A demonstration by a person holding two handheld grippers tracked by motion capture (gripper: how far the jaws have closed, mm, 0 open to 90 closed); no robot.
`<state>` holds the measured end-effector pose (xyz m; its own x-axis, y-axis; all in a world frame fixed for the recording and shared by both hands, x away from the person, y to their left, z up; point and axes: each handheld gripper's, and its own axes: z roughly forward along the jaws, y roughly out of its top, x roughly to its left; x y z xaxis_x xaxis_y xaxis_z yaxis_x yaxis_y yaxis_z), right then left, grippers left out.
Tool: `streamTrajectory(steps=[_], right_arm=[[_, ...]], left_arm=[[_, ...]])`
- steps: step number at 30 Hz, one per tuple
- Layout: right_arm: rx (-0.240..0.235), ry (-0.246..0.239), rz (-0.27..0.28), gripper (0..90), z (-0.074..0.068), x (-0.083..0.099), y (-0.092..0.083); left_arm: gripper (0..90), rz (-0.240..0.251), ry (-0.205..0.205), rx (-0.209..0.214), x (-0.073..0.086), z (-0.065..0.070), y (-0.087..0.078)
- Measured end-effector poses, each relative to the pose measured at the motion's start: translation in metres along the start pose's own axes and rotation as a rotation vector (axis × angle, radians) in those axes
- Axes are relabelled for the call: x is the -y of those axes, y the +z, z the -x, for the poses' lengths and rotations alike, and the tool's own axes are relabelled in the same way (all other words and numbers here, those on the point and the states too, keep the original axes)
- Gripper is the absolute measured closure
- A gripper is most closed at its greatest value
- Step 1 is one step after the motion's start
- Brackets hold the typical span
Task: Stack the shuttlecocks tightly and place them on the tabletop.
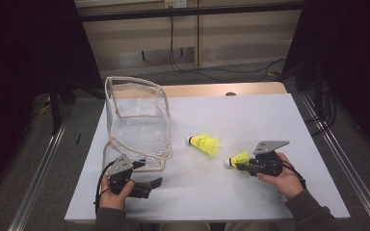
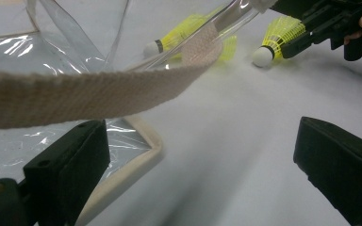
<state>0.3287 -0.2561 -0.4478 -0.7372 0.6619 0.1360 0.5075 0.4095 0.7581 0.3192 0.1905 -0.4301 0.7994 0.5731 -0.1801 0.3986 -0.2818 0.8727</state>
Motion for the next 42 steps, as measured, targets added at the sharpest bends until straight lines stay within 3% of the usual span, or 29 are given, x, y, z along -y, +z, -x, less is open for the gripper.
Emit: streamTrajectory(steps=[5, 42], right_arm=[[-0.013, -0.004, 0.009, 86.8, -0.001, 0.0, -0.001], [0.009, 0.021, 0.082, 87.1, -0.001, -0.017, -0.005]], left_arm=[[4.3, 0.0, 0.001, 0.0, 0.0, 0.0, 0.0], [4.3, -0.002, 0.001, -0.002, 0.0, 0.0, 0.001]])
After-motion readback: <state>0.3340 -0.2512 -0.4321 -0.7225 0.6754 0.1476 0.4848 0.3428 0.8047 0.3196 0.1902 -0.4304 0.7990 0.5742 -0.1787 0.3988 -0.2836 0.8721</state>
